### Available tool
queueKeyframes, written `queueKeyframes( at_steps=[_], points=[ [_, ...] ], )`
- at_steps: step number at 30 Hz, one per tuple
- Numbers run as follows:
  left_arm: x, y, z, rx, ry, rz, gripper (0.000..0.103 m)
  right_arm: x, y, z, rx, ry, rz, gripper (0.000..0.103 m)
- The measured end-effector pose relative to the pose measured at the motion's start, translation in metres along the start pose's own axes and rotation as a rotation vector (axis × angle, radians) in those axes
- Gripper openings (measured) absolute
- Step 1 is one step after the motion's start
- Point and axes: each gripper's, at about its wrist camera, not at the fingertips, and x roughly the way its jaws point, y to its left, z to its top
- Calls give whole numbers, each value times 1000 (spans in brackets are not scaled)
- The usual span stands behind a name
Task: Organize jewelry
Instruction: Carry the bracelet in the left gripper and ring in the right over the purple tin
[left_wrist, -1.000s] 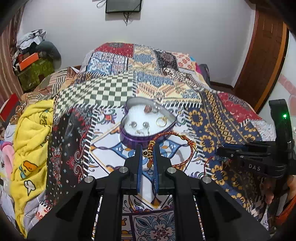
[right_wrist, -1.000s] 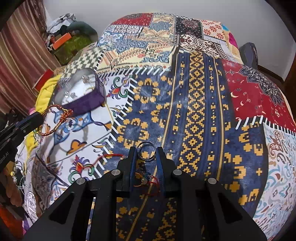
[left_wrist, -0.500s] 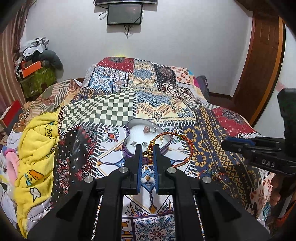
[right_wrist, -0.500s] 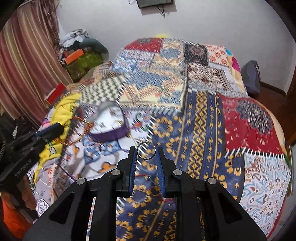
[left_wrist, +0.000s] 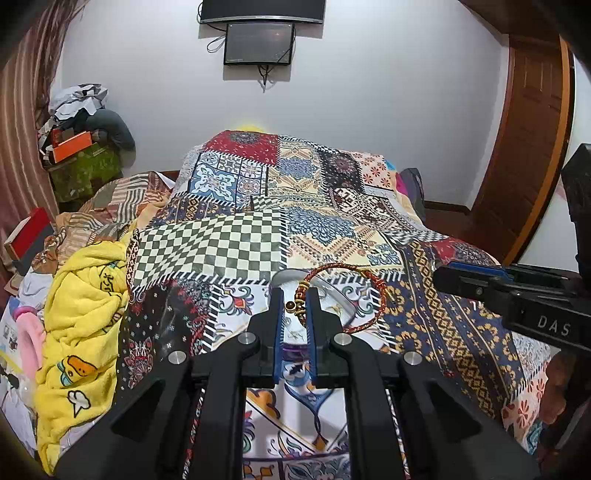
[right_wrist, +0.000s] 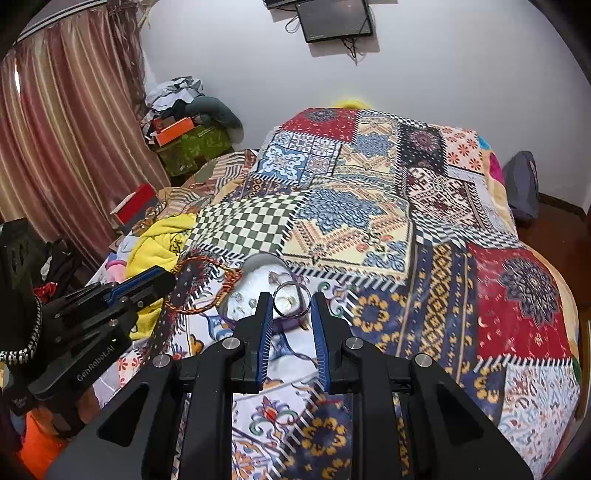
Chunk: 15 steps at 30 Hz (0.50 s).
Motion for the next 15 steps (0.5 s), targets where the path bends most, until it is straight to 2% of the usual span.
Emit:
queueKeyframes(
  at_steps=[10,15],
  points=[
    [25,12,4,-18,20,8,9,28,9,10,-16,19,37,19],
    [44,20,1,-48,56,-9,9,42,9,13,-12,39,52,19]
  ],
)
